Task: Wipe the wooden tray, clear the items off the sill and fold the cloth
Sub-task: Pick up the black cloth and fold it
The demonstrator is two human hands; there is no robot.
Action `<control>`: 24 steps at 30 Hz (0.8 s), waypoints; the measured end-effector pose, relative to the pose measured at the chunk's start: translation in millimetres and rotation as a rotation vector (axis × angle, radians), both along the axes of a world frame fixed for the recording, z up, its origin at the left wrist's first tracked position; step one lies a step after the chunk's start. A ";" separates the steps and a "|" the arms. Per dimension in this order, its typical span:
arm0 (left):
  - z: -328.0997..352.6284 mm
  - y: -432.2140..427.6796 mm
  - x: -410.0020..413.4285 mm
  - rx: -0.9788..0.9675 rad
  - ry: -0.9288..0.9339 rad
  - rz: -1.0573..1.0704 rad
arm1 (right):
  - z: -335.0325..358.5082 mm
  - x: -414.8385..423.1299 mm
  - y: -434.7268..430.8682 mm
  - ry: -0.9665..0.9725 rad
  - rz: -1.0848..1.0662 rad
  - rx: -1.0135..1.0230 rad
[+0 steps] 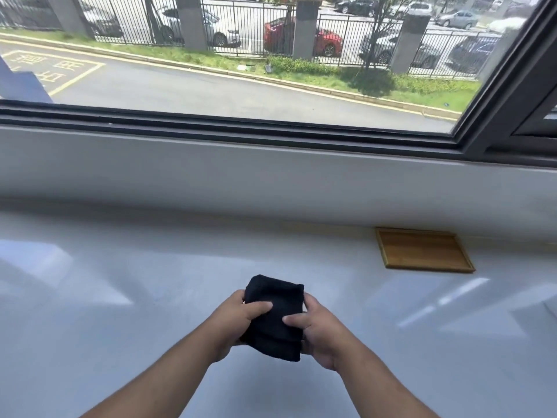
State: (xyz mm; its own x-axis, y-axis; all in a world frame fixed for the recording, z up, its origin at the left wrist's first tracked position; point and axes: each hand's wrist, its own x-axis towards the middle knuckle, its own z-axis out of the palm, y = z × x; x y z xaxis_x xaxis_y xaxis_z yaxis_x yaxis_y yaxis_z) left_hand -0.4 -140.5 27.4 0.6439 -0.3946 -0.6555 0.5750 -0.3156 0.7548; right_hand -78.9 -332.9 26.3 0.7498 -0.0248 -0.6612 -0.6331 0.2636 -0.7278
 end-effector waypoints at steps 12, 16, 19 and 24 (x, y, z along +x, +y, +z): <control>-80.5 14.9 -28.1 0.787 -0.606 -0.643 | -92.9 -25.7 22.3 -0.213 0.690 -1.147; -67.7 15.5 -19.7 0.756 -0.682 -0.581 | -83.4 -23.2 19.4 -0.168 0.723 -1.158; -37.5 14.4 -6.7 0.711 -0.774 -0.490 | -51.0 -8.9 12.1 -0.234 0.658 -1.217; 42.7 6.8 19.3 0.703 -0.990 -0.384 | 35.1 21.5 0.1 -0.387 0.509 -1.310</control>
State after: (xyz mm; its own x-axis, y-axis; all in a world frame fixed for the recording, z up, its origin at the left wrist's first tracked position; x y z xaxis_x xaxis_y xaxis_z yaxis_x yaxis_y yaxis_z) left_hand 19.0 -133.7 70.0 0.8979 -0.4277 -0.1045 -0.3528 -0.8410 0.4103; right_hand -57.3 -332.9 61.3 0.9836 -0.1216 -0.1330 -0.1662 -0.8973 -0.4089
